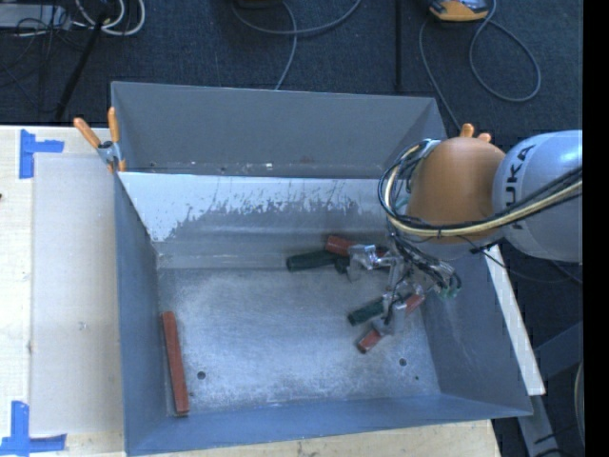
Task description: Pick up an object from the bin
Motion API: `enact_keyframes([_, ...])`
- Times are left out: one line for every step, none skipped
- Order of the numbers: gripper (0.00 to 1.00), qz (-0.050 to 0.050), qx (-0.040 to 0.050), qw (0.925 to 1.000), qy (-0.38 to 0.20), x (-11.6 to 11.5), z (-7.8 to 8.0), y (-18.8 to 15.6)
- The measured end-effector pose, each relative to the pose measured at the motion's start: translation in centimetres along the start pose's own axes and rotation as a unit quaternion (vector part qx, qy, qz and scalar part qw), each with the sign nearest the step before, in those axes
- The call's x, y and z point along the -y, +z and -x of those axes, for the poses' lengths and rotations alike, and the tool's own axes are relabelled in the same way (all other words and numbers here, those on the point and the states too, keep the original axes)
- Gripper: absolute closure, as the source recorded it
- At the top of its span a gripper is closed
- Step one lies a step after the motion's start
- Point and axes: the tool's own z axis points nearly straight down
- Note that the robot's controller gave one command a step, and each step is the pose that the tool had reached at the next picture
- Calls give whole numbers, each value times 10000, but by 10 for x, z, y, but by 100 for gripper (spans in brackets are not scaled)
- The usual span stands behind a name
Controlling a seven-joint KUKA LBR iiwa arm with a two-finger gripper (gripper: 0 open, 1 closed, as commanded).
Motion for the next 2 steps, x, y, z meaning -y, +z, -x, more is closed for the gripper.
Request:
enact_keyframes([100,-17,49,10000,30,1,0,-1])
enact_keyframes([100,-30,84,9995,310,-2,15,-151])
